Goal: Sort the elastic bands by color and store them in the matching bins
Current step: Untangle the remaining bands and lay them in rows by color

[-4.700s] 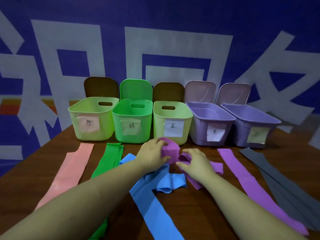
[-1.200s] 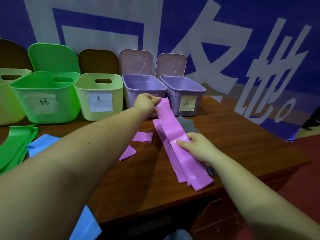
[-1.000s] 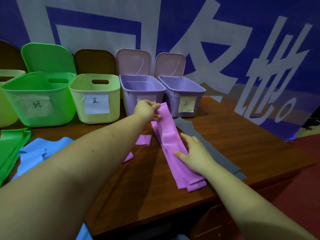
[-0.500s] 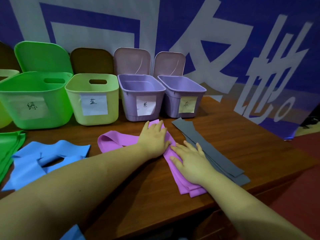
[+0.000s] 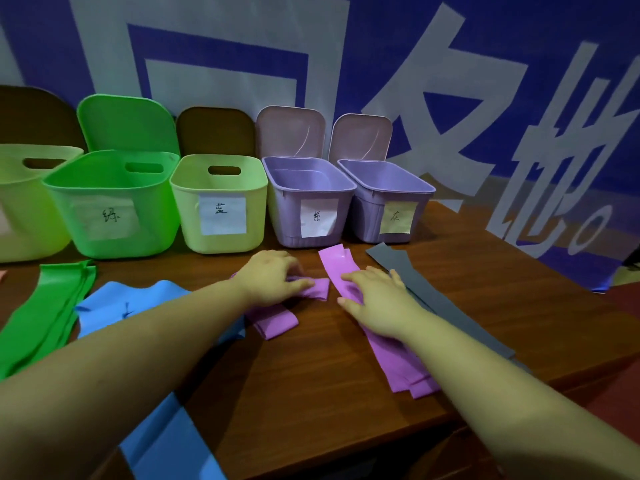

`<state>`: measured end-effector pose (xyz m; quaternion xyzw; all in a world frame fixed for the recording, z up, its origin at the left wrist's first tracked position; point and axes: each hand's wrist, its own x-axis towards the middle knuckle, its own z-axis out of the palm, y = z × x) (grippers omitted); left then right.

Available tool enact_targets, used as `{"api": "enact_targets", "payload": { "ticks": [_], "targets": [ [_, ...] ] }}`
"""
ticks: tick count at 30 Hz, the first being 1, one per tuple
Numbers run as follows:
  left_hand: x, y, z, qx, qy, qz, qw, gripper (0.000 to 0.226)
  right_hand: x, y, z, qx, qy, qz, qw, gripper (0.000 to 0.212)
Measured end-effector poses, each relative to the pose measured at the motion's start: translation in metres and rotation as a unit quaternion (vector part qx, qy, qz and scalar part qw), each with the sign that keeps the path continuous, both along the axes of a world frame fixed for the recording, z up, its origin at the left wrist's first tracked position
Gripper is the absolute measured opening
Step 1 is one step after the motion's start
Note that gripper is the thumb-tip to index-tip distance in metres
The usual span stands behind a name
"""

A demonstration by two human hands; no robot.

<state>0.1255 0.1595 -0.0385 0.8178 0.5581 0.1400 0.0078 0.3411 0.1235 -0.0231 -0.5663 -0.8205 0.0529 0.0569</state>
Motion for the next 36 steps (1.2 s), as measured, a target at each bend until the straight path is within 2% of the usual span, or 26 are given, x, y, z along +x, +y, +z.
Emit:
{"api": "enact_targets", "payload": {
  "ticks": [1, 4, 8, 10, 13, 14, 17, 20, 23, 24, 25, 28, 30, 31, 33, 36],
  "targets": [
    [-0.001, -0.003, -0.001, 0.021, 0.011, -0.006, 1.000, 0.061, -0.010, 0.003, -0.001, 0.003, 0.003, 0.002, 1.000, 0.050],
    [0.003, -0.007, -0.006, 0.074, -0.008, -0.010, 0.997, 0.036, -0.035, 0.015, -0.009, 0.017, -0.023, -0.031, 0.999, 0.050],
    [0.006, -0.005, -0.012, 0.002, -0.032, 0.003, 0.999, 0.024, -0.050, 0.033, -0.020, 0.027, -0.042, -0.111, 0.993, 0.050],
    [0.006, -0.004, -0.012, -0.040, -0.069, 0.010, 0.997, 0.020, -0.052, 0.036, -0.022, 0.039, -0.016, -0.125, 0.991, 0.043],
    [0.004, -0.005, -0.010, -0.071, -0.103, 0.018, 0.992, 0.019, -0.055, 0.035, -0.018, 0.066, 0.092, -0.124, 0.986, 0.014],
    [0.003, -0.005, -0.009, -0.070, -0.123, 0.023, 0.990, 0.021, -0.055, 0.033, -0.015, 0.063, 0.140, -0.118, 0.981, 0.010],
    [0.002, -0.007, 0.000, -0.030, -0.184, 0.041, 0.982, 0.041, -0.057, 0.024, -0.005, 0.008, 0.295, -0.070, 0.953, 0.015],
    [0.000, -0.013, 0.020, -0.041, -0.238, 0.015, 0.970, 0.057, -0.060, 0.016, 0.014, 0.023, 0.356, -0.029, 0.934, 0.031],
    [-0.002, -0.022, 0.046, -0.044, -0.282, -0.008, 0.958, 0.030, -0.063, 0.010, 0.038, 0.074, 0.403, 0.011, 0.912, 0.040],
    [-0.003, -0.025, 0.054, -0.028, -0.306, -0.012, 0.951, 0.018, -0.065, 0.006, 0.046, 0.092, 0.434, 0.015, 0.896, 0.042],
    [-0.004, -0.027, 0.062, -0.012, -0.334, -0.011, 0.943, 0.015, -0.068, 0.003, 0.054, 0.099, 0.476, 0.011, 0.874, 0.043],
    [-0.006, -0.036, 0.088, 0.003, -0.447, -0.017, 0.894, 0.020, -0.076, -0.008, 0.073, 0.023, 0.585, -0.013, 0.811, 0.052],
    [-0.007, -0.045, 0.106, 0.005, -0.526, -0.029, 0.850, 0.015, -0.082, -0.015, 0.077, -0.066, 0.572, -0.007, 0.817, 0.052],
    [-0.008, -0.047, 0.115, 0.007, -0.546, -0.030, 0.837, 0.013, -0.084, -0.018, 0.076, -0.101, 0.549, 0.010, 0.830, 0.046],
    [-0.009, -0.054, 0.129, 0.022, -0.564, -0.021, 0.825, 0.013, -0.087, -0.028, 0.071, -0.142, 0.509, 0.029, 0.848, 0.030],
    [-0.014, -0.062, 0.150, 0.056, -0.575, -0.005, 0.816, 0.014, -0.089, -0.038, 0.068, -0.184, 0.488, 0.033, 0.852, 0.027]
  ]
}}
